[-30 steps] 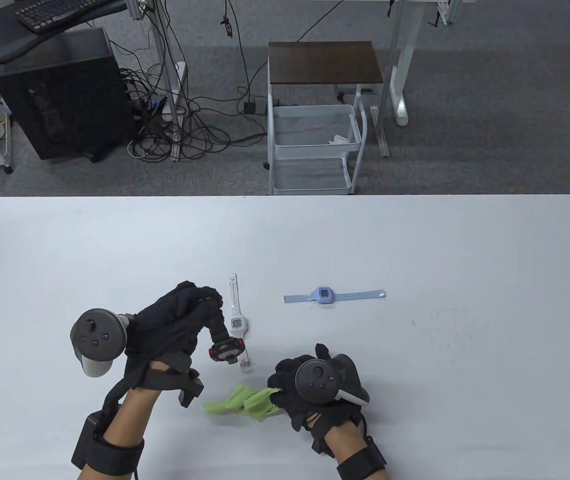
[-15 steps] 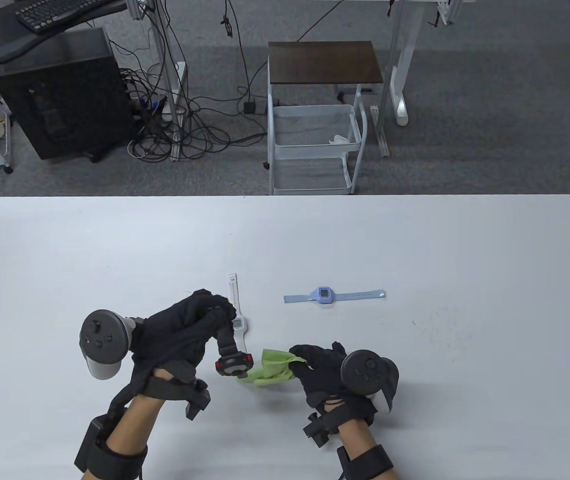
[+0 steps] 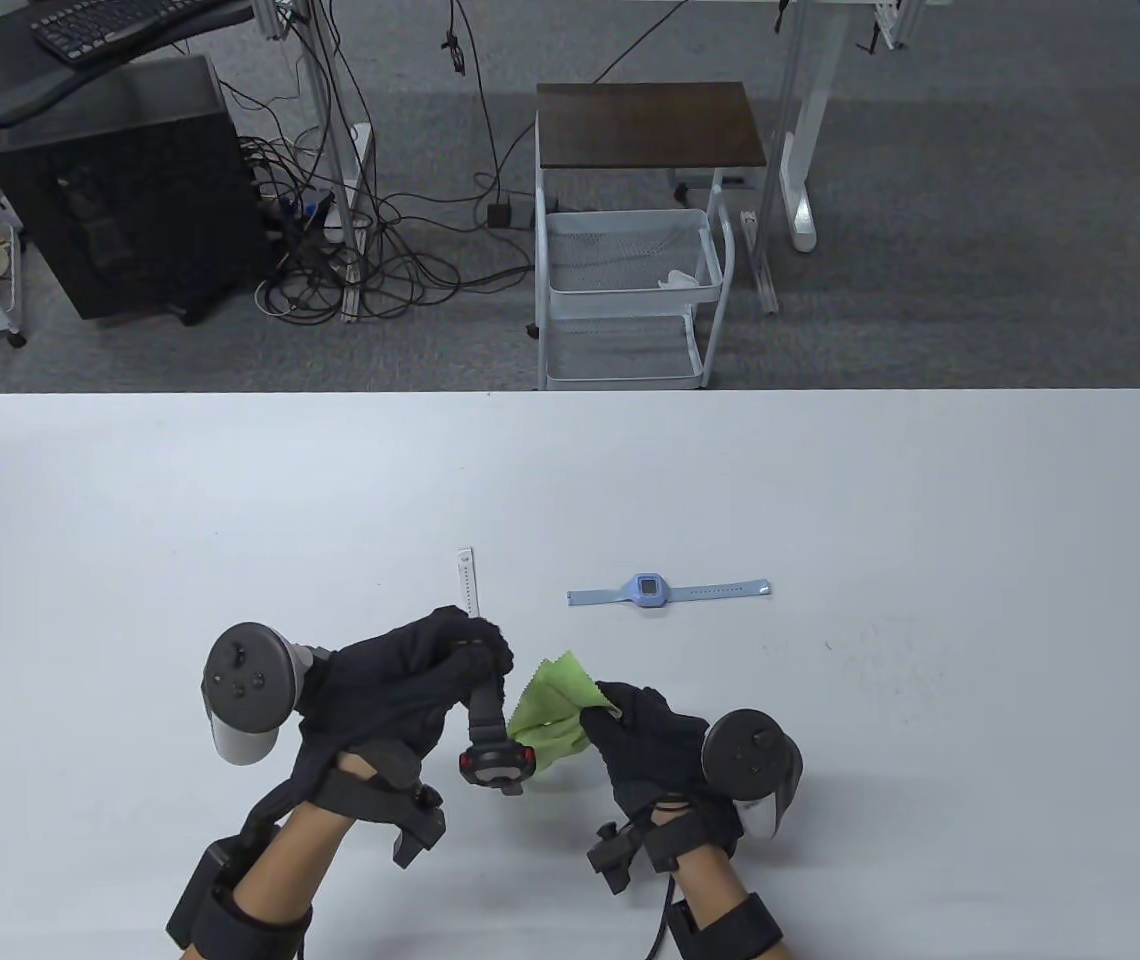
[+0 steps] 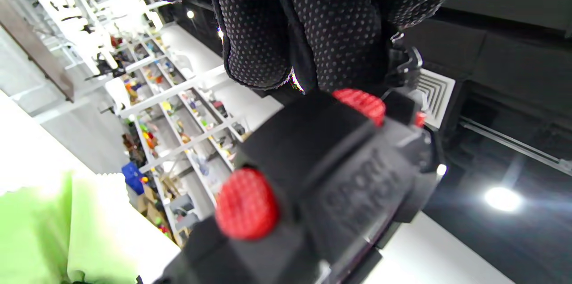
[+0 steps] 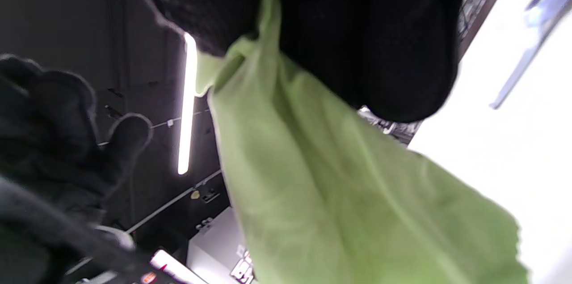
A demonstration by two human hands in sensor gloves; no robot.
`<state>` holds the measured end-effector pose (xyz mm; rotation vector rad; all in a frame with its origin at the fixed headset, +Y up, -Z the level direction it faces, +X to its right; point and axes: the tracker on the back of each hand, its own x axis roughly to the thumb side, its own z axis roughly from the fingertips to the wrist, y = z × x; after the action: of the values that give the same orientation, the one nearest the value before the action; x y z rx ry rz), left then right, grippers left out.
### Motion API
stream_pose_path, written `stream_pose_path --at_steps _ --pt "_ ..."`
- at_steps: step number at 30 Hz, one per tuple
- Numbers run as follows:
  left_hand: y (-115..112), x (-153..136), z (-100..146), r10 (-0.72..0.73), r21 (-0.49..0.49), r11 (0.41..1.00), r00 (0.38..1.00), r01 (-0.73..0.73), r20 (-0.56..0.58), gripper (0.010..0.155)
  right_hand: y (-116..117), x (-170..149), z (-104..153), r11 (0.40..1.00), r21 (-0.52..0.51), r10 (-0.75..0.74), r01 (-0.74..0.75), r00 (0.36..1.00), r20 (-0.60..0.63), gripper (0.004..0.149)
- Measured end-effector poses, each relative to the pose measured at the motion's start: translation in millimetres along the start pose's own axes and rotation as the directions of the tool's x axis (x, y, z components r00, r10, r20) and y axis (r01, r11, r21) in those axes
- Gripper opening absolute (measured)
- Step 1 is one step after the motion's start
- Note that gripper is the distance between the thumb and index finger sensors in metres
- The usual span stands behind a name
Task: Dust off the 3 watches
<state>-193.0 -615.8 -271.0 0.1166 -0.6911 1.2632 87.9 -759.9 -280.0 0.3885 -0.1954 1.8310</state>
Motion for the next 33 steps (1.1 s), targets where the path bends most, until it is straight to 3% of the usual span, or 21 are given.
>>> stream_pose_path --at_steps 5,11,17,22,29,33 --pt "0 -6 -1 0.039 0.002 0.999 0.999 -0.038 -0.019 0.044 11 3 2 0.991 0.049 -0.124 0.124 0.992 0.017 0.043" --pt "6 -17 0 0.035 0.047 0.998 0.998 -0.032 -0.059 0.044 25 9 6 0.934 0.118 -0.343 0.337 0.939 0.033 0.042" --pt "15 -28 3 0.025 0.117 0.993 0.995 -0.013 -0.101 0.044 42 15 12 0.809 0.203 -0.563 0.551 0.827 -0.003 0.043" --pt "17 -29 4 0.025 0.135 0.991 0.993 -0.01 -0.111 0.044 54 12 18 0.673 0.258 -0.701 0.693 0.709 -0.074 0.06" --pt "10 -30 4 0.014 0.127 0.992 0.993 0.001 -0.116 0.044 71 10 23 0.553 0.32 -0.749 0.769 0.627 -0.212 0.05" --pt "5 -30 4 0.011 0.136 0.991 0.994 0.004 -0.11 0.044 77 12 25 0.587 0.303 -0.72 0.751 0.655 -0.227 0.041"
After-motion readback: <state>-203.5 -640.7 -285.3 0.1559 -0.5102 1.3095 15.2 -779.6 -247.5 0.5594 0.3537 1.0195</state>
